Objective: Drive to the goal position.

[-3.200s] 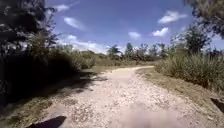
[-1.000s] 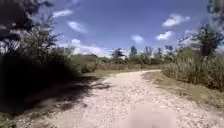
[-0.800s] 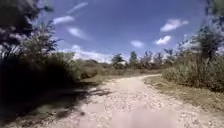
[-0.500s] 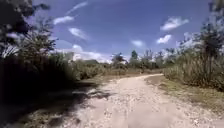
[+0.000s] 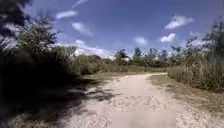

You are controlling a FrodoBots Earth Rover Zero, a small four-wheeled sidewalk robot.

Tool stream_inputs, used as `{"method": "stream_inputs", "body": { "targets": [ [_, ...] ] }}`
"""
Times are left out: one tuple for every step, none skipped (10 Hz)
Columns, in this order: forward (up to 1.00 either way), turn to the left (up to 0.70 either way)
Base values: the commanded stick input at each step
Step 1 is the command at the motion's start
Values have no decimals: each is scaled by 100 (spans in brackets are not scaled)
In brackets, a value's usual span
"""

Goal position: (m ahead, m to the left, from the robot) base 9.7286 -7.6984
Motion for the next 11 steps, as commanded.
{"method": "stream_inputs", "body": {
  "targets": [
    [70,-27],
    [70,-27],
    [70,-27],
    [70,-27],
    [70,-8],
    [70,0],
    [70,0],
    [70,0],
    [70,-21],
    [70,-27],
    [70,-27]
  ]
}}
